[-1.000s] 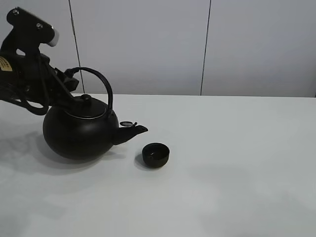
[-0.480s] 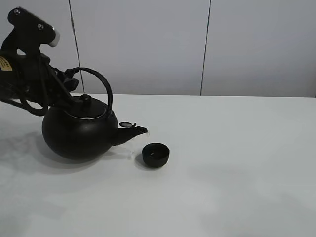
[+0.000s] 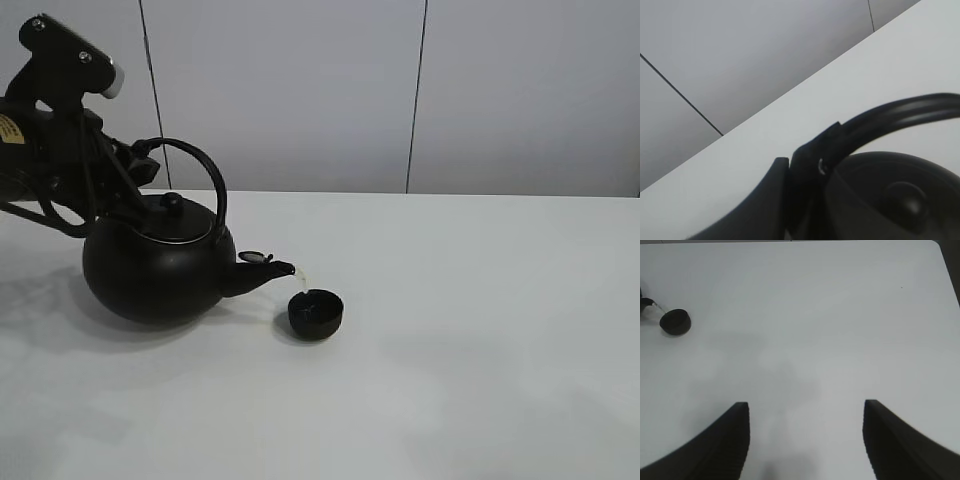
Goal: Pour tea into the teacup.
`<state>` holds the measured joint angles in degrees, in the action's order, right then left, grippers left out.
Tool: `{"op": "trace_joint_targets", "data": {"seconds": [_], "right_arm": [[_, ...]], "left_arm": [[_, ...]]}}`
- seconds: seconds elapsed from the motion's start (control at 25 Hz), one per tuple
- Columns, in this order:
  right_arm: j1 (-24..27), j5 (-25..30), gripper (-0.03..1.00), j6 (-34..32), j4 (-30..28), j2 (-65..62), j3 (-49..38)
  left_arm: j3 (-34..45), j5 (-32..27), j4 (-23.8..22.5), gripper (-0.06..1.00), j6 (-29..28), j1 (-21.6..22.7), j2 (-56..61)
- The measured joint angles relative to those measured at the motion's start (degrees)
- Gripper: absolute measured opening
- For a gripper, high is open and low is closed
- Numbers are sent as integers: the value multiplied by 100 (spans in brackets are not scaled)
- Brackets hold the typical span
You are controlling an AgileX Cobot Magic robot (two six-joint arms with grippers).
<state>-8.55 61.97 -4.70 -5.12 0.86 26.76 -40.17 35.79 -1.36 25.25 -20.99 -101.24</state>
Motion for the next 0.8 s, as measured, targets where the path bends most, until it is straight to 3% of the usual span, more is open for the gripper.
{"op": "trace_joint_targets", "data": {"seconds": [0.8], "right_arm": [[0, -2, 45, 0, 0, 0, 0]], "left_arm": [[0, 0, -11, 11, 65, 0, 0]]}}
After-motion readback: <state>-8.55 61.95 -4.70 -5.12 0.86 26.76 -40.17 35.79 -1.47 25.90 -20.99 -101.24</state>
